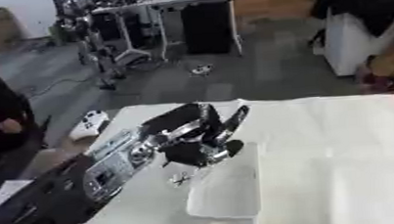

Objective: Pick up objects on the table and place them in the box.

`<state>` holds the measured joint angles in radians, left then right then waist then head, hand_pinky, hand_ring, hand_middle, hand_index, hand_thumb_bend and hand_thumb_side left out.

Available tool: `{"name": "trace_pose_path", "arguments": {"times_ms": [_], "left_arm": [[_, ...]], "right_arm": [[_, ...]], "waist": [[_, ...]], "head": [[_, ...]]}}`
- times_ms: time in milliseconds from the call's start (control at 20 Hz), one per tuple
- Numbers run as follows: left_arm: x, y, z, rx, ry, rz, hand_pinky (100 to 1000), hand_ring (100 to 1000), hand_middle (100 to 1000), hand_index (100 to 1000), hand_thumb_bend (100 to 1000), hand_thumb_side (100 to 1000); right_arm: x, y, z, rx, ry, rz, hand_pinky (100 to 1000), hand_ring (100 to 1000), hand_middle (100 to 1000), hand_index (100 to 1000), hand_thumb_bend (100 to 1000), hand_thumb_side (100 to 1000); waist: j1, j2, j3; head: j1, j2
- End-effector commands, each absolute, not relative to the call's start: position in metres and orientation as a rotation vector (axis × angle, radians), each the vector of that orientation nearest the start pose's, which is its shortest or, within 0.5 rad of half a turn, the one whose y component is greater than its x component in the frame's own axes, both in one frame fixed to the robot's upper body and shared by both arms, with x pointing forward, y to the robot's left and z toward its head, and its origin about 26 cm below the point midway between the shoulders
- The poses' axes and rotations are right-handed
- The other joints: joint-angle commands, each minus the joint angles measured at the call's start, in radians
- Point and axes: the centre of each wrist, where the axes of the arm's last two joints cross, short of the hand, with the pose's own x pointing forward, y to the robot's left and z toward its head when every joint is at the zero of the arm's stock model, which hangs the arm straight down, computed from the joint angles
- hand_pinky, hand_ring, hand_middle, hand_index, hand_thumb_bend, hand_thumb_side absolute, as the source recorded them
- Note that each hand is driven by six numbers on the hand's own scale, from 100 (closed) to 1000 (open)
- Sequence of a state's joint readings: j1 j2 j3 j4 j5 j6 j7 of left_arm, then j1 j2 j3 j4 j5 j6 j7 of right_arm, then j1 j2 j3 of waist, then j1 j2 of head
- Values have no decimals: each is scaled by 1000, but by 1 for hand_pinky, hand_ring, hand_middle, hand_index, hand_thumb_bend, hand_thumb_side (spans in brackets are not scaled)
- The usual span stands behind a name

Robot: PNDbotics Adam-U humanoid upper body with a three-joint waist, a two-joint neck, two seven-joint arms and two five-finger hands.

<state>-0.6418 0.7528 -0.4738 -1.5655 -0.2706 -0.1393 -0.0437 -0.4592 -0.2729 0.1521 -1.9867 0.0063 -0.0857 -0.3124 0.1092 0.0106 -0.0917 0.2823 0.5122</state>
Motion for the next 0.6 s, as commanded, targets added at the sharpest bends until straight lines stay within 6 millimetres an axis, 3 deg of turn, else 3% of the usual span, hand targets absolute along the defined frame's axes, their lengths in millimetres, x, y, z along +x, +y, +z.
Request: {"name": "trace_pose_path", "arguments": {"times_ms": [50, 500, 600], "left_arm": [[384, 260, 198, 560, -1988, -1329, 100, 100, 100, 263, 210, 958], [413, 254, 179, 497, -2008, -1284, 100, 100, 100, 290, 217, 976], [417, 256, 175, 500, -1986, -1303, 100, 100, 100, 351, 196, 994]], "right_arm": [[307, -196, 236, -43, -2553, 118, 377, 388, 480, 912, 420, 1000], [307, -194, 236, -30, -2556, 116, 376, 388, 480, 912, 420, 1000], [307, -193, 237, -28, -2556, 116, 376, 388, 480, 913, 420, 1000]], "waist": [[-6, -8, -3], [-8, -6, -10], [-8, -6, -12]], "head": [[-3, -7], [-10, -7], [-11, -7]]}}
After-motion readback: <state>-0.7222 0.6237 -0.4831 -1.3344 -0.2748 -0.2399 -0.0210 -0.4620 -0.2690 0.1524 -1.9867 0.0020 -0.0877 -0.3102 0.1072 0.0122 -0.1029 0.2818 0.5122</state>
